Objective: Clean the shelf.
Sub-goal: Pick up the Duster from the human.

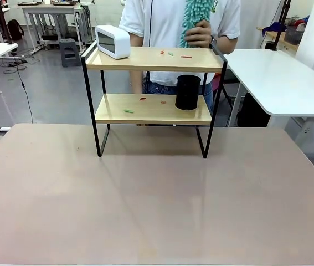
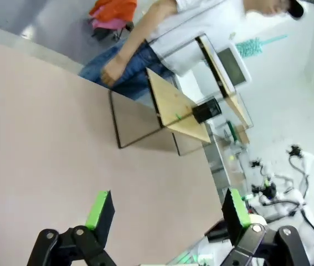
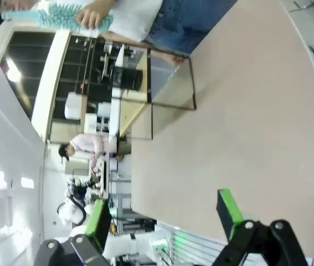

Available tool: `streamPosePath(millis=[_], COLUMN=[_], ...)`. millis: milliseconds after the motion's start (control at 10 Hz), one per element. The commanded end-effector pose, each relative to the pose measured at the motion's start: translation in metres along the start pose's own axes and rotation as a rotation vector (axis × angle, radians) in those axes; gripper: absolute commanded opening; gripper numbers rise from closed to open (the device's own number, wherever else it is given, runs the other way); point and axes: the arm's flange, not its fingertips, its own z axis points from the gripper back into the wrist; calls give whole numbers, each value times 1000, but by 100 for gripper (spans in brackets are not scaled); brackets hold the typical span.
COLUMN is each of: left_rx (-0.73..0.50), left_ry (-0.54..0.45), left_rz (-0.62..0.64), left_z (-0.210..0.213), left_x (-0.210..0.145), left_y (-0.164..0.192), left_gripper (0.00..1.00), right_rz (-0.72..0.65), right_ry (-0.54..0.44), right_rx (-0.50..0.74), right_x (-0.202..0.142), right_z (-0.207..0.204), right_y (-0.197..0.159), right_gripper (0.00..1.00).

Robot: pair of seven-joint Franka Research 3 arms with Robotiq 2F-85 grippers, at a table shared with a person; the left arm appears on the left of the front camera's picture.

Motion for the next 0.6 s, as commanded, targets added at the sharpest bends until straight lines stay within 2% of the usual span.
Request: streamPosePath(millis=[0,500], left_rx=[-41,-41], left_ry=[45,45], left_rz=[-108,-108], left_z=[-6,-6], left_x=[3,3], left_y=[-35,-35], left_gripper=[100,100], right_rz=[93,93], right_ry=[84,84], right_rx=[13,13], right_x=[-9,-9], right_z=[-6,-6], right_y=[27,27], right_gripper=[100,100])
